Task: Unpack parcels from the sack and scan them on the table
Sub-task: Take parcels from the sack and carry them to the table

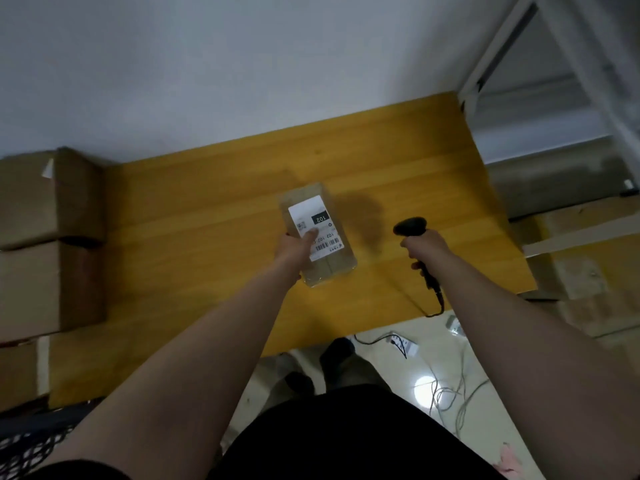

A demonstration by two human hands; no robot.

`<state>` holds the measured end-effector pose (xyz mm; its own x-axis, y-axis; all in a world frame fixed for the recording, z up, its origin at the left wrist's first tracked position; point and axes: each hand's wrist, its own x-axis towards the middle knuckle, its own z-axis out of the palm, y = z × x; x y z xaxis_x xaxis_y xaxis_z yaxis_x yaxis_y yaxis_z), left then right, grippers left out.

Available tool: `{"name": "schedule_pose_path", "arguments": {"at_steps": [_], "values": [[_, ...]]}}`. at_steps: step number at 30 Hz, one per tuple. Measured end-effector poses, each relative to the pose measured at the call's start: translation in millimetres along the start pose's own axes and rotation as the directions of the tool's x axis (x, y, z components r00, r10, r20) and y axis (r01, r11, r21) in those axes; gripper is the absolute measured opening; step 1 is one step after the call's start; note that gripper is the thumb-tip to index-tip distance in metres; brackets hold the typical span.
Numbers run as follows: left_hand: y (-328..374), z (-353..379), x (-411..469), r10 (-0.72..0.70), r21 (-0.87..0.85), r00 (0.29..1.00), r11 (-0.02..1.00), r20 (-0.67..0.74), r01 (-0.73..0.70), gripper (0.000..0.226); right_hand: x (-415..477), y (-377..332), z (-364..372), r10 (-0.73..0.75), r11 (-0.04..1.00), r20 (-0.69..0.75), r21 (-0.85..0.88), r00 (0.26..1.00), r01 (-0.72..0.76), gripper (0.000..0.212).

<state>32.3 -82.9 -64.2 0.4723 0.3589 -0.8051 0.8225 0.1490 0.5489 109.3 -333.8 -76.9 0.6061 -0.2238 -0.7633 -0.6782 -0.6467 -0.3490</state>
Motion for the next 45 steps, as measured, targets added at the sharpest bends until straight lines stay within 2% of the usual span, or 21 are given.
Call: {"name": "schedule_pose_path", "arguments": {"at_steps": [2,4,9,11,13,15,17,19,21,23,26,28,32,37,41,45], "values": [[3,16,12,-0.003,-0.013,0.994,1.000,-0.107,0.001,0.059,24,2,5,0.017,0.999,-0.022,0.028,1.000,-0.016,0.030],[0,23,22,0.008,0.057,0.984,0.998,-0.179,0.002,0.065,45,3,10,0.015,0.999,-0.019,0.045,1.000,-0.014,0.037],[-15,23,35,0.126,0.129,0.974,0.986,-0.190,-0.102,0.057,72,10,21,0.096,0.994,0.041,0.040,0.995,-0.098,0.038],[-16,21,36,0.142,0.143,0.973,0.983,-0.184,-0.116,0.051,73,10,25,0.117,0.991,0.033,0.063,0.993,-0.119,0.045],[-15,20,36,0.138,0.141,0.975,0.984,-0.177,-0.113,0.051,70,5,28,0.135,0.984,-0.036,0.121,0.990,-0.129,0.055],[-15,18,34,0.096,0.086,0.983,0.993,-0.159,-0.083,0.057,62,-4,30,0.133,0.987,-0.182,0.112,0.974,-0.114,0.061],[-13,13,32,0.011,0.004,0.991,1.000,-0.134,-0.011,0.067,51,-15,32,0.043,0.998,-0.308,0.047,0.950,-0.029,0.064],[-9,4,29,-0.082,-0.034,0.992,0.996,-0.099,0.079,0.079,43,-24,34,-0.124,0.992,-0.360,-0.018,0.925,0.126,0.059],[-7,-5,30,-0.131,-0.003,0.990,0.991,-0.053,0.132,0.084,38,-33,40,-0.289,0.956,-0.263,-0.029,0.921,0.291,0.051],[-10,-10,30,-0.149,0.023,0.989,0.989,-0.021,0.149,0.085,32,-40,50,-0.383,0.923,-0.038,0.026,0.923,0.384,0.050],[-14,-14,26,-0.167,0.028,0.986,0.986,-0.001,0.166,0.084,16,-46,69,-0.371,0.929,0.285,0.117,0.884,0.352,0.056],[-17,-17,22,-0.160,0.016,0.987,0.987,0.018,0.160,0.081,4,-44,81,-0.353,0.934,0.378,0.192,0.856,0.301,0.052],[-41,-26,4,-0.121,-0.068,0.990,0.990,0.069,0.125,0.063,-14,-32,96,-0.358,0.931,0.374,0.212,0.856,0.297,0.053],[-75,-40,-37,-0.049,-0.071,0.995,0.996,0.087,0.055,0.045,-57,-10,101,-0.417,0.908,0.316,0.198,0.852,0.370,0.050],[-101,-68,-82,0.064,-0.040,0.997,0.997,0.048,-0.062,0.039,-127,3,103,-0.457,0.886,0.257,0.218,0.852,0.409,0.058],[-128,-97,-138,0.193,-0.233,0.981,0.955,0.011,-0.185,0.033,-206,23,103,-0.557,0.800,0.175,0.375,0.812,0.468,0.054]]}}
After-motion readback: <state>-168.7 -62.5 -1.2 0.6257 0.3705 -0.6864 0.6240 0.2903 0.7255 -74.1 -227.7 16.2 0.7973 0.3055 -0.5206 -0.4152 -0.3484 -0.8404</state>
